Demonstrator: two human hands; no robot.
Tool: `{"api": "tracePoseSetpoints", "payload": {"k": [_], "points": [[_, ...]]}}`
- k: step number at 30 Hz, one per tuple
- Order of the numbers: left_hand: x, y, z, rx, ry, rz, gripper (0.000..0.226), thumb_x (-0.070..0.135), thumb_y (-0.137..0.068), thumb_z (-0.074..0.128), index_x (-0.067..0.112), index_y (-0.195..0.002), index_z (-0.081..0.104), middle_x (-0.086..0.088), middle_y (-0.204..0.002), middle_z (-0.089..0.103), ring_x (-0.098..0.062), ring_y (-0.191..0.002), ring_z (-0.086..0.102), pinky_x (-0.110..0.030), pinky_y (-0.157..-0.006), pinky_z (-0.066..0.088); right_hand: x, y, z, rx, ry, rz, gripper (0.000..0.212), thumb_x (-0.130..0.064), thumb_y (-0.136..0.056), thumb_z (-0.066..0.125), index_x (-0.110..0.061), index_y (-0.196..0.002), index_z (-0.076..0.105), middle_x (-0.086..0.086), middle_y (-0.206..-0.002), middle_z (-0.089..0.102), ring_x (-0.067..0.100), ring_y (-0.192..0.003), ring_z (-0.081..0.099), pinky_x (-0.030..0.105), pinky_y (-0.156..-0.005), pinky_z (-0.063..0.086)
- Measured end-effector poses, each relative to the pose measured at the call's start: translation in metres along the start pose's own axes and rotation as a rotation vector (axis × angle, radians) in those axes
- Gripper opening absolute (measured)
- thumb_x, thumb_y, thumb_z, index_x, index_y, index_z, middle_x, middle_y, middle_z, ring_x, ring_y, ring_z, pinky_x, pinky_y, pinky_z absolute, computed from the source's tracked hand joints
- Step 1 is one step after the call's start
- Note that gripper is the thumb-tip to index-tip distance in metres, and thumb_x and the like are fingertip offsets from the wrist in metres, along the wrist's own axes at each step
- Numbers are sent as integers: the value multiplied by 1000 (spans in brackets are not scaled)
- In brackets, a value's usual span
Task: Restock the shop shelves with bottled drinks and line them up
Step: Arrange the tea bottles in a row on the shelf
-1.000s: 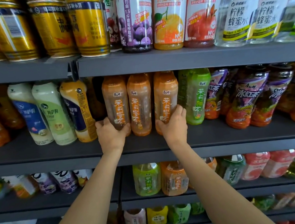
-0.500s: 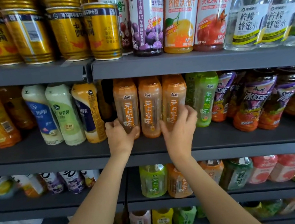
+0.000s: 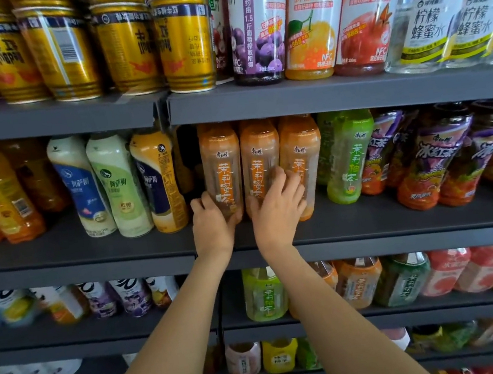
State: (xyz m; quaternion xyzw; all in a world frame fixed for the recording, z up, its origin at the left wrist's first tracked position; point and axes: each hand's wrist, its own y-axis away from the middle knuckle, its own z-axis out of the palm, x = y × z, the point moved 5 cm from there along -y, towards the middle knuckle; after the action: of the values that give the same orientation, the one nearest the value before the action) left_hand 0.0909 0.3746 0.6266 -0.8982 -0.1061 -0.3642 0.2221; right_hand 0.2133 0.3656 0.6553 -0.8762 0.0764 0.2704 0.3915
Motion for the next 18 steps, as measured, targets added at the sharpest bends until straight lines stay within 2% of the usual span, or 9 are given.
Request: {"api": "tracePoseSetpoints", "payload": {"k": [3,6,8,10,13,18], "points": [[2,8,-6,73,28,24,68,25,-81,69,5,-136,34,-17,-127,39,-33,-117,45,-40,-93,42,20,-8,-19,48,-134,89,68,-28,-72,78,-3,-126,47,18,-122,48,33,-110,49,44,-87,43],[13,30,-11,245,-8,213,52,13,-79,69,4,-126,47,-19,-119,47,-32,-109,48,-41,-89,46,55,-11,-17,-66,-176,248,77,-30,-78,72,-5,-138,30,16,-135,37,33,-122,39,42,-97,36],[23,44,0,211,-73,383,49,6,-75,69,10,-121,54,-16,-116,50,-31,-106,51,-40,-84,47,66,-8,-6,-197,-191,278,81,-29,-81,71,-5,-142,23,15,-139,36,34,-126,38,43,-99,36],[26,51,17,122,-126,485,51,3,-72,70,13,-120,57,-14,-119,52,-32,-107,53,-42,-82,50,68,-6,0,-257,-216,275,75,-24,-83,69,-5,-140,25,13,-139,40,32,-127,40,40,-97,39],[21,51,32,3,-114,481,54,2,-76,66,12,-128,53,-15,-128,49,-34,-115,51,-45,-89,49,70,-6,-1,-228,-216,256,66,-21,-84,68,-6,-135,30,11,-135,45,30,-125,43,38,-93,41],[21,50,33,-33,-103,463,54,4,-83,58,14,-134,47,-12,-134,43,-31,-122,43,-43,-98,40,71,-8,1,-286,-214,219,64,-26,-83,68,-5,-132,33,11,-131,48,30,-121,46,40,-92,44]]}}
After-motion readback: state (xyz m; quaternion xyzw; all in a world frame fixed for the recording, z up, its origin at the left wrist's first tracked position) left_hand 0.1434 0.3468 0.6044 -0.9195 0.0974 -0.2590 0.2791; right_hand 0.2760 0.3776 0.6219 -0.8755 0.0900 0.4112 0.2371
